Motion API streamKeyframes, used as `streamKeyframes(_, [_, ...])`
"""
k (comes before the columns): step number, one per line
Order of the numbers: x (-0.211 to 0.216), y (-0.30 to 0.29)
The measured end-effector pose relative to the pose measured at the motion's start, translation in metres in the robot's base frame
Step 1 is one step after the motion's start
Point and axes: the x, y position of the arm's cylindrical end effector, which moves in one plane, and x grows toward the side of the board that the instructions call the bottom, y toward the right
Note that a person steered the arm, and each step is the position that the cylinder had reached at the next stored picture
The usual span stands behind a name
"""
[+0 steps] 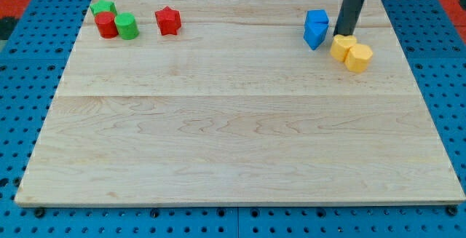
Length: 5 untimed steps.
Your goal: Push the yellow hexagon slightly down towards the bottom right
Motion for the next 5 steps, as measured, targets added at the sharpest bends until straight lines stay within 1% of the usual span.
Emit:
streamKeyframes(1, [0.027,0.01])
streamKeyframes(3, [0.034,0.053])
streamKeyframes(4, [0.059,0.055])
streamKeyframes(5, [0.107,0.013])
